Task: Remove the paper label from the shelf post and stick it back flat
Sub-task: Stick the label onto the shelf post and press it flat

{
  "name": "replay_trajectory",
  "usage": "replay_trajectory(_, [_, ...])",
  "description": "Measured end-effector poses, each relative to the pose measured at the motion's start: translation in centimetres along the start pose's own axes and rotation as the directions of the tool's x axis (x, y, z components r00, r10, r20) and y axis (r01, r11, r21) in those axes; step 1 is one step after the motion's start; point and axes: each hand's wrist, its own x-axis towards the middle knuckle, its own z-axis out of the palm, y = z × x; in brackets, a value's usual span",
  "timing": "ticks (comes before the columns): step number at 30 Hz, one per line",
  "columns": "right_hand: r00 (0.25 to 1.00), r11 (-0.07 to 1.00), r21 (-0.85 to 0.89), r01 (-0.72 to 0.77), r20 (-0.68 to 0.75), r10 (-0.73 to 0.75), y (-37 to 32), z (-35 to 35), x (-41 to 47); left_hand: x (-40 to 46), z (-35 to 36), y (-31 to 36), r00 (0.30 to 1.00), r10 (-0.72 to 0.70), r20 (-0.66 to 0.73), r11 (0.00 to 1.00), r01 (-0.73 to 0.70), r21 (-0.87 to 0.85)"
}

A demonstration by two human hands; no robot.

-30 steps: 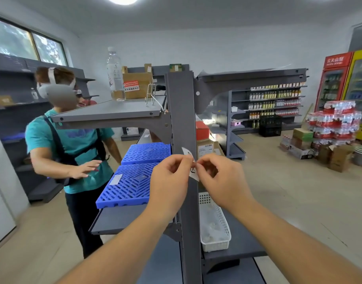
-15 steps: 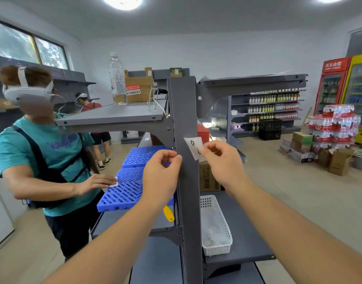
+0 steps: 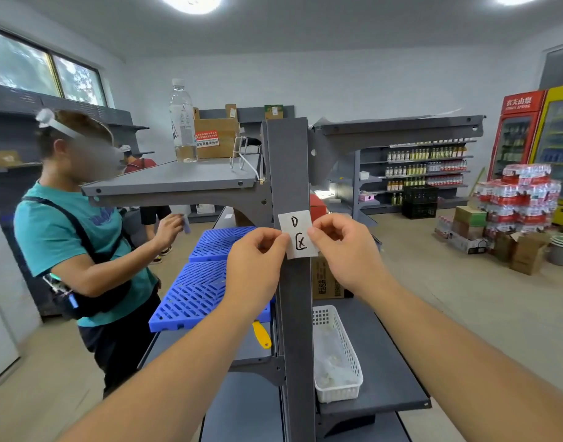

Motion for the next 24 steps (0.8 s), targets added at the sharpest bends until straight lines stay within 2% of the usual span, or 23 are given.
replay_trajectory(11, [0.996,0.99,-0.14,0.009,-0.091,-0.022,1.3,0.9,1.2,0.5,0.1,0.1,0.998,0.022,-0.055,0.992,-0.015,0.123])
replay_trajectory(24, [0.99,0.987,-0.161,-0.016,-0.144,-0.008,1.2,1.9,1.5,1.2,0.3,0.3,0.996,0.03,-0.082,0.982,-0.014,0.189])
